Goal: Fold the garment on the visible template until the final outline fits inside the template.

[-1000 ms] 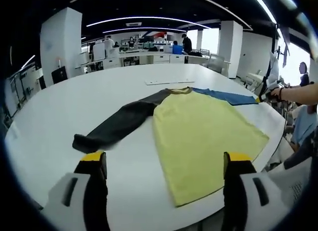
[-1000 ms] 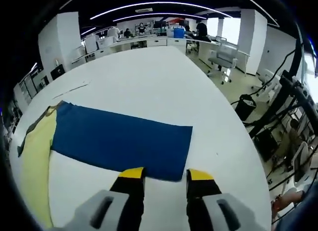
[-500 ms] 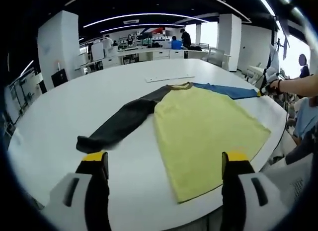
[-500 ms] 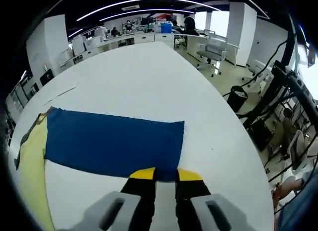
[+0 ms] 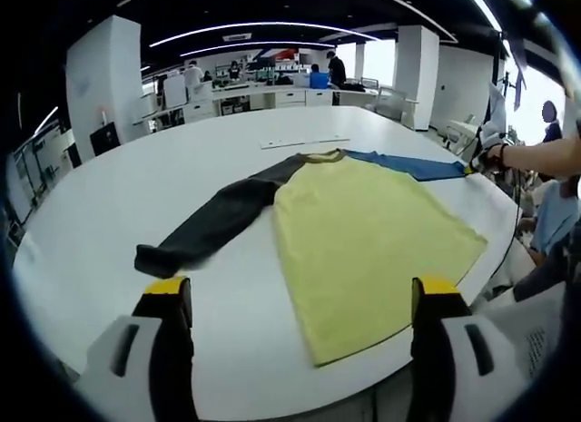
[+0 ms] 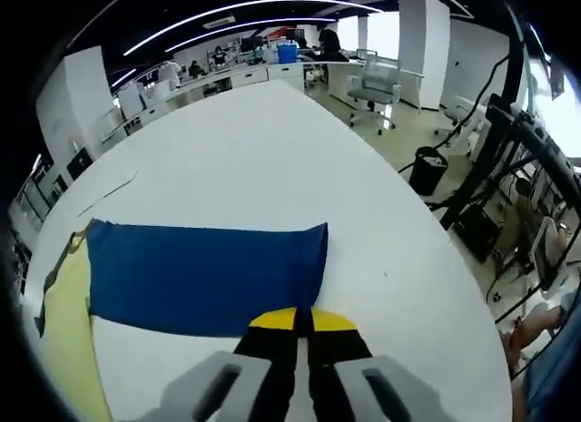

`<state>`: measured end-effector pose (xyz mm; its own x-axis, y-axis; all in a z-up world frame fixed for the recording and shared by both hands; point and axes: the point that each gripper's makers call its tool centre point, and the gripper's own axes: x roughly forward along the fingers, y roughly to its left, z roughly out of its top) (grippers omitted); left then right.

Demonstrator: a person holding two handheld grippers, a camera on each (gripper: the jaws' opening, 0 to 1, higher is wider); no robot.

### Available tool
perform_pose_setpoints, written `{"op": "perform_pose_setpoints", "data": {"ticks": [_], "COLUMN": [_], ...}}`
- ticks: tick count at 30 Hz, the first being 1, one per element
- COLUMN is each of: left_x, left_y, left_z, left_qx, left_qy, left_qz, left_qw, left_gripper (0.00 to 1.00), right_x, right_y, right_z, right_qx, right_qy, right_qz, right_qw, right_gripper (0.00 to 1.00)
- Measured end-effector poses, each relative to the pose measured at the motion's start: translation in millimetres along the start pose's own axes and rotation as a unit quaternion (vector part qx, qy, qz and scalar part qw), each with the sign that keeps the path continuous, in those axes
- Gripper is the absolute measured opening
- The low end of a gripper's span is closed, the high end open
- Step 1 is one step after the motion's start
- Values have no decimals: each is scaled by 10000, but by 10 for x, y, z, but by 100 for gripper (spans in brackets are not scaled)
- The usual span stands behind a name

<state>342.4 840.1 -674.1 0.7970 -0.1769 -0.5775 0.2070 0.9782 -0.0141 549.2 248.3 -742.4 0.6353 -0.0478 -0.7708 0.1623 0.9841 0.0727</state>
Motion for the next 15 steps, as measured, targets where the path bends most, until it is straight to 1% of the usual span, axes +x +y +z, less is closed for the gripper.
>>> {"op": "perform_pose_setpoints", "data": {"ticks": [4, 6, 11, 15], "left_x": [-14, -18, -25, -36], "left_y": [14, 29, 21, 0], "left_z": [-16, -26, -39, -44], "left_qx": [-26, -62, -83, -111], "left_qy": [29, 35, 37, 22], "left_qz": [-8, 9, -3, -61], "left_qw": [10000, 10000, 10000, 9999], "left_gripper": [99, 99, 99, 99], "right_x": [-65, -109, -193, -213], "right_y": [104, 186, 429, 630], "right_z": [116, 196, 375, 478], "right_qx": [-104, -217, -401, -500], "right_qy": [-77, -166, -346, -432], "right_qz": [101, 179, 387, 581], "right_qw": [9999, 9995, 9978, 9961], "right_gripper": [0, 0, 0, 0]}}
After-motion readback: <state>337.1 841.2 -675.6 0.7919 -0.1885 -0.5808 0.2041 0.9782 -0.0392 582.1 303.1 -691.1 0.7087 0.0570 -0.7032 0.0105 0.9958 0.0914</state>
